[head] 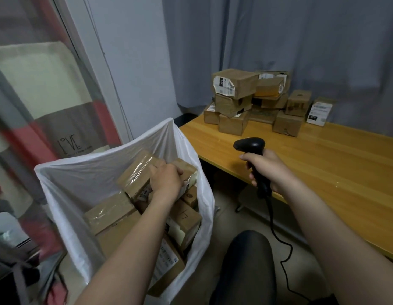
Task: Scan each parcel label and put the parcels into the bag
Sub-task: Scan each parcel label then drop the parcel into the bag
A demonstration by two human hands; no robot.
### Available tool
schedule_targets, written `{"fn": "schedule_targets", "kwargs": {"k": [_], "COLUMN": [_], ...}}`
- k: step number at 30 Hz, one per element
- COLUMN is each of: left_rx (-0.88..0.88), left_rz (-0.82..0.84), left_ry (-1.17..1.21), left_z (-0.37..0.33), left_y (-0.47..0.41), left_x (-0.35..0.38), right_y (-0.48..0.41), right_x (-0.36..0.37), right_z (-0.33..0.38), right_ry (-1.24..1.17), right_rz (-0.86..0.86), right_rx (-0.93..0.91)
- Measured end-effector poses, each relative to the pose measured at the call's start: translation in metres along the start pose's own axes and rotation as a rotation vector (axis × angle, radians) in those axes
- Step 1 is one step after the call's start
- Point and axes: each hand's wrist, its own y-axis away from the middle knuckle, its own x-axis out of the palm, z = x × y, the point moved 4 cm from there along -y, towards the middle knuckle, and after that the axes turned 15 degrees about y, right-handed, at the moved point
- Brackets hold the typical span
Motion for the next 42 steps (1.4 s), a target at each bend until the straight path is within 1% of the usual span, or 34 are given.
{"fn": "schedule_targets", "kwargs": {"k": [2, 6, 10, 13, 15, 19, 21, 25, 28, 31, 37, 40, 42], "left_rx": [-0.008, -0.030, 0.004, 0.084, 0.151, 0.248, 0.303, 0.351, 0.374, 0.406, 0.477, 0.455, 0.394], "left_rz": [0.011, 0.064, 0.128, 0.090, 0.066, 0.108, 0.089, 0.071, 0.070, 0.061, 0.097, 0.064, 0.026], "left_ry": [-0.009, -0.116, -0.064, -0.062, -0.018, 0.109, 0.135, 0.197, 0.217, 0.172, 0.139, 0.253, 0.358], "left_z": [-0.002, -0.004, -0.019, -0.048, -0.072, -0.127, -0.154, -0.199, -0.224, -0.249, -0.281, -0.284, -0.279], "left_y": [0.000, -0.002, -0.007, -0.007, -0.011, -0.029, -0.042, -0.075, -0.105, -0.133, -0.192, -0.222, -0.242], "left_x": [0.002, -0.005, -0.012, -0.019, -0.021, -0.019, -0.021, -0.020, -0.016, -0.014, -0.003, -0.003, -0.003], "right_y": [-0.001, -0.001, 0.000, 0.000, -0.003, -0.016, -0.025, -0.044, -0.064, -0.090, -0.144, -0.171, -0.189], "right_x": [-0.005, -0.016, -0.028, -0.039, -0.050, -0.078, -0.093, -0.123, -0.141, -0.153, -0.165, -0.162, -0.158], "right_z": [-0.003, -0.006, -0.005, -0.003, 0.002, 0.013, 0.020, 0.038, 0.049, 0.057, 0.073, 0.085, 0.090], "right_ry": [-0.008, -0.026, -0.025, -0.017, -0.006, -0.040, -0.089, -0.136, -0.151, -0.141, -0.163, -0.206, -0.237], "right_rz": [-0.008, -0.021, -0.046, -0.072, -0.101, -0.191, -0.250, -0.365, -0.409, -0.420, -0.430, -0.395, -0.372], "right_rx": [-0.001, -0.005, -0.026, -0.028, -0.040, -0.088, -0.125, -0.165, -0.197, -0.193, -0.211, -0.224, -0.238]}}
